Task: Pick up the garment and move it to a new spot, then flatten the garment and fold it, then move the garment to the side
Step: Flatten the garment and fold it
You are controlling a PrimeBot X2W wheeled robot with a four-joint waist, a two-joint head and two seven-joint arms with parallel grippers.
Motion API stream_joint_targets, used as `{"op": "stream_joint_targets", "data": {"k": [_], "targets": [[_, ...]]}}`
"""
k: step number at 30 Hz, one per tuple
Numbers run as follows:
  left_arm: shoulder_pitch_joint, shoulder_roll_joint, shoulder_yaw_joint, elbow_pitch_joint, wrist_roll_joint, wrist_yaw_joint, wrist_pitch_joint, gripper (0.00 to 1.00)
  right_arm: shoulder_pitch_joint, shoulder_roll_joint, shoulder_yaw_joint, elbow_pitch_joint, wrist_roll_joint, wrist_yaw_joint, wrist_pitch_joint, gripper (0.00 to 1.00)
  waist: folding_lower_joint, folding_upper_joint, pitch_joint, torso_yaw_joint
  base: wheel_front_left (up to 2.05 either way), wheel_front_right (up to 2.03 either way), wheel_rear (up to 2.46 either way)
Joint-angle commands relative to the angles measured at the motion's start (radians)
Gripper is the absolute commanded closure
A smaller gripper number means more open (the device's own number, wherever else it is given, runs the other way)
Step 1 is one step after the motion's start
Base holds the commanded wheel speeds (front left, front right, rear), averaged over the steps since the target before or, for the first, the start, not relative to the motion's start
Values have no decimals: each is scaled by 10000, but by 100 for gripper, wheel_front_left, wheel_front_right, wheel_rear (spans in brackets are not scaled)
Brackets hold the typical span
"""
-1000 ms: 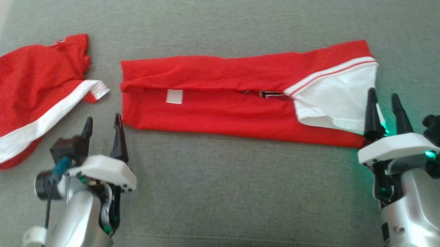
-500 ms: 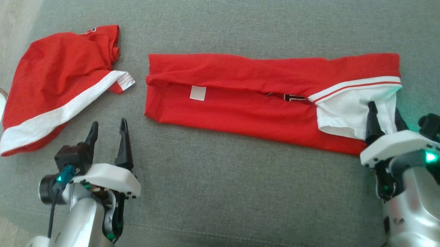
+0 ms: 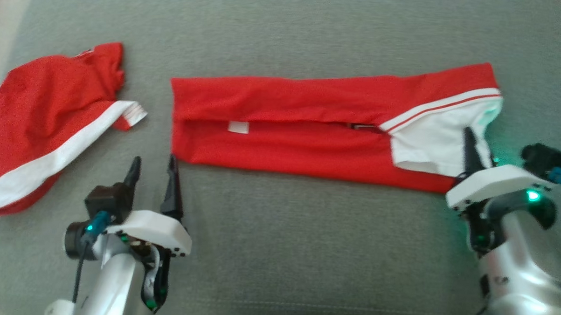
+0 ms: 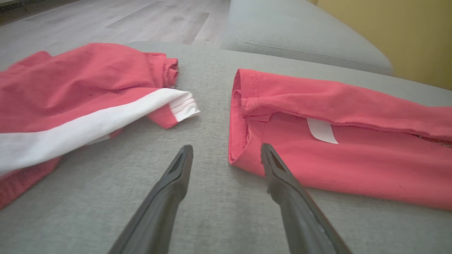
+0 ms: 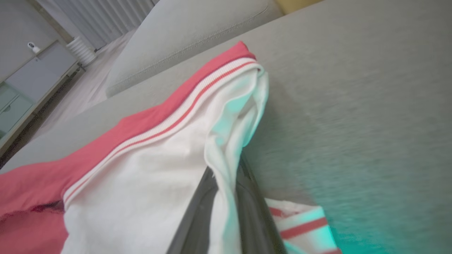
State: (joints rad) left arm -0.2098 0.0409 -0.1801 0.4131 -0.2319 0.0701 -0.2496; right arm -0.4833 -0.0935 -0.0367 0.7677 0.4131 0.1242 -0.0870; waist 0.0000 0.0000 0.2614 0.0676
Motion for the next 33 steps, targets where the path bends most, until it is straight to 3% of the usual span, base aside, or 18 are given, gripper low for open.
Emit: {"op": "stream_joint_targets", "data": {"k": [1, 8, 14, 24, 33], "targets": [[-309, 94, 221, -271, -57, -13, -122, 0, -321, -263, 34, -313, 62, 65, -193, 100, 0, 0, -60, -274, 0, 0, 0], [-552, 94, -287, -206, -254, 22, -122, 0, -718, -802, 161, -1093, -47, 65, -145, 100, 0, 0, -97, -1016, 0, 0, 0], [-724, 94, -659, -80, -421, 79, -122, 0, -747, -493, 1730, -2518, 306, 65, 377, 100, 0, 0, -117, -1068, 0, 0, 0], [-678, 93, -1287, -11, -773, 152, -122, 0, -215, 43, 4582, -3880, 1229, 65, 1473, 100, 0, 0, -214, 291, 0, 0, 0], [-531, 93, -1779, -21, -1111, 318, -122, 0, -647, 373, 5428, -2843, 1267, 65, 1368, 100, 0, 0, -140, 1611, 0, 0, 0]]}}
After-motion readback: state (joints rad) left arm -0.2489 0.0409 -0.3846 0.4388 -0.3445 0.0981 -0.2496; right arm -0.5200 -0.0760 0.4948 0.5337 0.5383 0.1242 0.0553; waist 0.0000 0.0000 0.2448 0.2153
